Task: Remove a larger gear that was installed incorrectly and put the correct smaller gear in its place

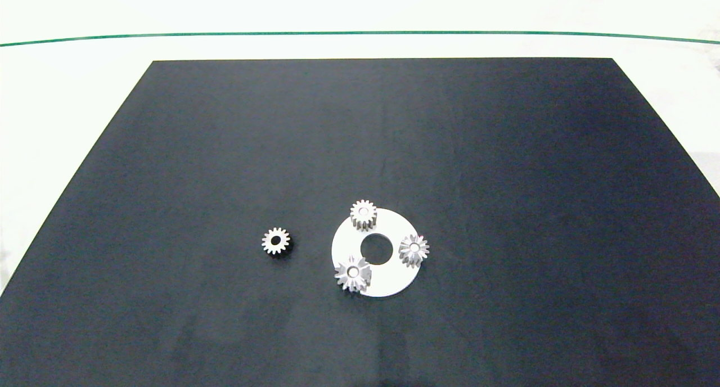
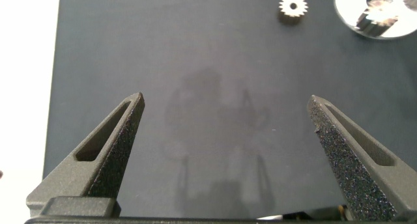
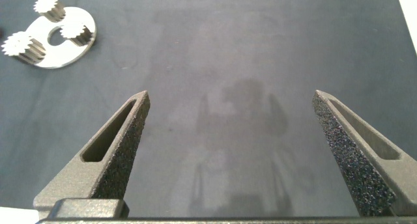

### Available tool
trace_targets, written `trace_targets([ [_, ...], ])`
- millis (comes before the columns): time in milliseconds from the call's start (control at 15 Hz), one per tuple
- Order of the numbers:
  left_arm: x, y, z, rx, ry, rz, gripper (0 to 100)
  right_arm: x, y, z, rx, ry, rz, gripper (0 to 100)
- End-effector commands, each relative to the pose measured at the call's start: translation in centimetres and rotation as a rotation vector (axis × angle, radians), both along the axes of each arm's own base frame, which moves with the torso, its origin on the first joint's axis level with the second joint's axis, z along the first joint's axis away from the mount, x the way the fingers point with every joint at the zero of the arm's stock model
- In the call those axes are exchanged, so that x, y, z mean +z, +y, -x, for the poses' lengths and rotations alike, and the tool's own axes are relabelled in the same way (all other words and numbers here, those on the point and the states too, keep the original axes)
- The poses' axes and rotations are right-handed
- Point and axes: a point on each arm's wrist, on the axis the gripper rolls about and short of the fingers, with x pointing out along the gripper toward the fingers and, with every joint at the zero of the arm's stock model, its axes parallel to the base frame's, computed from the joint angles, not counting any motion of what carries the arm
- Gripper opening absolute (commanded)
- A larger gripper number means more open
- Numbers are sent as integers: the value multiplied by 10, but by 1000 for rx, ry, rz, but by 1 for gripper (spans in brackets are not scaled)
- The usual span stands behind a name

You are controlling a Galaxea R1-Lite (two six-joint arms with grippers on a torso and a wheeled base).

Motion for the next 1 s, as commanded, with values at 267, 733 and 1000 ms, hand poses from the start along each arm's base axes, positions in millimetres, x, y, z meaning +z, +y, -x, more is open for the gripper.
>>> trace_targets([
  [267, 22, -3, -26, -103, 70, -39, 100, 28, 0, -14, 43, 50, 1, 100],
  [733, 36, -9, -74, -261, 121, -96, 100, 32, 1, -18, 63, 66, -1, 100],
  [1000, 36, -15, -90, -351, 158, -113, 100, 33, 1, -22, 64, 86, -1, 100],
])
